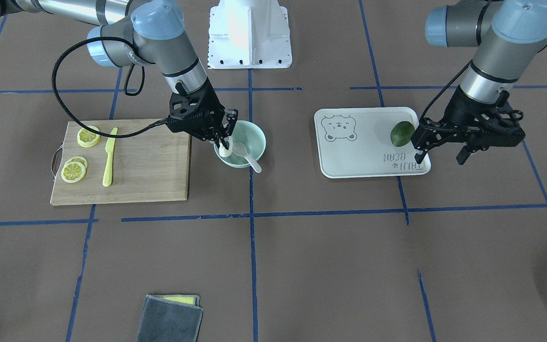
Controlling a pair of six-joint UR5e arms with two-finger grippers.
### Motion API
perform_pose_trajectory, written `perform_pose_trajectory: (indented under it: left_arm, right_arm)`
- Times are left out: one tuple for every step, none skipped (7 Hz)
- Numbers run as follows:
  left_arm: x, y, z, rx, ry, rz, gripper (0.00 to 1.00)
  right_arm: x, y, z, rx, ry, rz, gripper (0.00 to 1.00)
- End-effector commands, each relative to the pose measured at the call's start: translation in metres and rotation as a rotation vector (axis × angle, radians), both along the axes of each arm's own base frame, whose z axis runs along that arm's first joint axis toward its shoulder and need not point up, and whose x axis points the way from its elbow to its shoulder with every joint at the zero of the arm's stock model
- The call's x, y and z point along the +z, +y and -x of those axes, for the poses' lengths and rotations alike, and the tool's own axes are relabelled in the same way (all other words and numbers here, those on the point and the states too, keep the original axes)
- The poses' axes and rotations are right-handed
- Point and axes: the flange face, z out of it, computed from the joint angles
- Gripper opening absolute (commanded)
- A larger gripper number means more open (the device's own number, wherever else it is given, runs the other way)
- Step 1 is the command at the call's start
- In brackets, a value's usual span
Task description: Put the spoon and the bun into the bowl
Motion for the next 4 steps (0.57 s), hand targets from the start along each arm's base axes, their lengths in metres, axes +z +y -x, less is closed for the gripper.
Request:
perform_pose_trajectory:
  left_arm:
    - [0.032, -0.001, 0.033, 0.030, -0.060, -0.028, 1.00]
    - [0.040, -0.003, 0.044, 0.036, -0.080, -0.038, 1.00]
    - [0.057, -0.002, 0.059, 0.052, -0.110, -0.047, 1.00]
    - [0.070, -0.001, 0.076, 0.068, -0.125, -0.054, 1.00]
  right_arm:
    - [-0.012, 0.005, 0.006, 0.006, -0.023, 0.008, 0.99]
    - [-0.015, 0.006, 0.007, 0.003, -0.026, 0.005, 1.00]
    - [-0.018, 0.006, 0.006, 0.004, -0.032, 0.004, 1.00]
    - [-0.020, 0.006, 0.006, 0.005, -0.035, 0.003, 1.00]
